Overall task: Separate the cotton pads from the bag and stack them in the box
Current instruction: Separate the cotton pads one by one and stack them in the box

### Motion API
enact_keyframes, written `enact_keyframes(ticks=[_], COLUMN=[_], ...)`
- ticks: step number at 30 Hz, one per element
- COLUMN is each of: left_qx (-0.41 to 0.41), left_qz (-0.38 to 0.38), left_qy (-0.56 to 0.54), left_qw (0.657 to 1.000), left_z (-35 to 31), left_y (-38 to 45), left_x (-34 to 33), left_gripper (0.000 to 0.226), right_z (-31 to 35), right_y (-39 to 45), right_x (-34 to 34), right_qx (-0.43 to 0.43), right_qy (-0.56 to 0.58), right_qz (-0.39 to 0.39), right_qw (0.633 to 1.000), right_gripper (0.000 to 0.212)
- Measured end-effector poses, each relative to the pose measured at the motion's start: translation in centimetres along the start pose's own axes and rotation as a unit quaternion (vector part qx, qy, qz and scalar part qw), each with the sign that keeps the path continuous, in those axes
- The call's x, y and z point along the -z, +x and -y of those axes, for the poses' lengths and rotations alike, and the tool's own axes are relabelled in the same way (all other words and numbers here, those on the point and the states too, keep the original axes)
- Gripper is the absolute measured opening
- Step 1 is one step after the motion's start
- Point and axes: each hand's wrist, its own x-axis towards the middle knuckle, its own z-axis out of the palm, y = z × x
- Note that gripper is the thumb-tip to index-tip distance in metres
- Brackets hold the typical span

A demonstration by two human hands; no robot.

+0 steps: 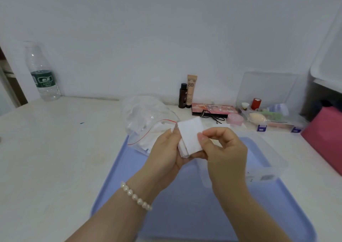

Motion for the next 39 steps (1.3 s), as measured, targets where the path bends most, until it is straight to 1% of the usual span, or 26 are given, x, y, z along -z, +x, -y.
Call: enact_keyframes(ticks=[3, 7, 12, 15, 16, 17, 19, 20, 22, 24, 26, 28, 29, 31, 32, 33, 35, 37, 39], left_qx=[0.014, 0.029, 0.037, 0.047, 0.043, 0.033, 0.023, 0.026, 0.046, 0.066, 0.077, 0.081, 0.085, 0.088, 0.088, 0.087, 0.076, 0.057, 0.038], left_qz=[-0.005, 0.003, 0.029, 0.048, 0.061, 0.077, 0.109, 0.122, 0.131, 0.157, 0.191, 0.203, 0.207, 0.225, 0.231, 0.232, 0.215, 0.186, 0.139], left_qy=[-0.004, -0.012, 0.000, 0.007, 0.016, 0.032, 0.057, 0.061, 0.049, 0.048, 0.086, 0.129, 0.144, 0.174, 0.189, 0.203, 0.217, 0.191, 0.158], left_qw=[1.000, 1.000, 0.999, 0.998, 0.997, 0.996, 0.992, 0.990, 0.989, 0.984, 0.975, 0.967, 0.964, 0.955, 0.950, 0.947, 0.949, 0.962, 0.977], left_z=[0.1, 0.0, -0.1, -0.6, -0.6, -0.7, -0.8, -0.8, -1.2, -1.5, -1.8, -1.7, -1.6, -1.6, -1.5, -1.5, -1.4, -1.2, -1.1], left_y=[0.0, -0.1, 0.0, -0.1, -0.1, -0.2, -0.2, -0.2, -0.1, -0.1, -0.3, -0.5, -0.5, -0.6, -0.6, -0.7, -0.6, -0.5, -0.4], left_x=[-0.1, 0.0, 0.3, 0.2, 0.2, 0.2, 0.5, 0.8, 1.4, 1.9, 2.0, 1.9, 1.9, 1.7, 1.7, 1.6, 1.6, 1.4, 1.0], left_gripper=[0.036, 0.039, 0.049, 0.061, 0.060, 0.053, 0.031, 0.028, 0.036, 0.040, 0.039, 0.040, 0.043, 0.046, 0.045, 0.043, 0.038, 0.033, 0.030], right_z=[-0.2, -0.3, 0.0, 0.0, 0.0, -0.1, -0.1, -0.1, 0.0, 0.4, 1.1, 1.9, 2.2, 2.6, 2.8, 2.9, 3.1, 3.3, 3.6], right_y=[-0.1, -0.3, -0.4, -0.4, -0.4, -0.4, -0.3, -0.1, 0.6, 1.5, 2.1, 2.2, 2.0, 1.8, 1.8, 1.8, 2.2, 2.9, 4.1], right_x=[-0.1, -0.2, -0.3, -0.1, -0.1, 0.0, 0.1, 0.2, 0.6, 1.2, 1.9, 2.3, 2.3, 2.4, 2.4, 2.7, 3.2, 3.8, 4.5], right_qx=[0.016, 0.014, 0.014, 0.016, 0.018, 0.020, 0.024, 0.024, 0.008, -0.020, -0.044, -0.069, -0.084, -0.102, -0.102, -0.095, -0.078, -0.064, -0.061], right_qy=[-0.030, -0.034, -0.035, -0.048, -0.053, -0.057, -0.073, -0.082, -0.088, -0.084, -0.129, -0.177, -0.186, -0.177, -0.176, -0.182, -0.201, -0.201, -0.155], right_qz=[0.000, -0.004, 0.014, 0.011, 0.011, 0.013, 0.020, 0.021, 0.020, 0.031, 0.067, 0.133, 0.175, 0.250, 0.275, 0.288, 0.283, 0.260, 0.210], right_qw=[0.999, 0.999, 0.999, 0.999, 0.998, 0.998, 0.997, 0.996, 0.996, 0.996, 0.988, 0.973, 0.963, 0.946, 0.940, 0.936, 0.935, 0.942, 0.963], right_gripper=[0.018, 0.024, 0.024, 0.021, 0.020, 0.020, 0.020, 0.020, 0.018, 0.018, 0.029, 0.037, 0.035, 0.022, 0.016, 0.013, 0.012, 0.014, 0.013])
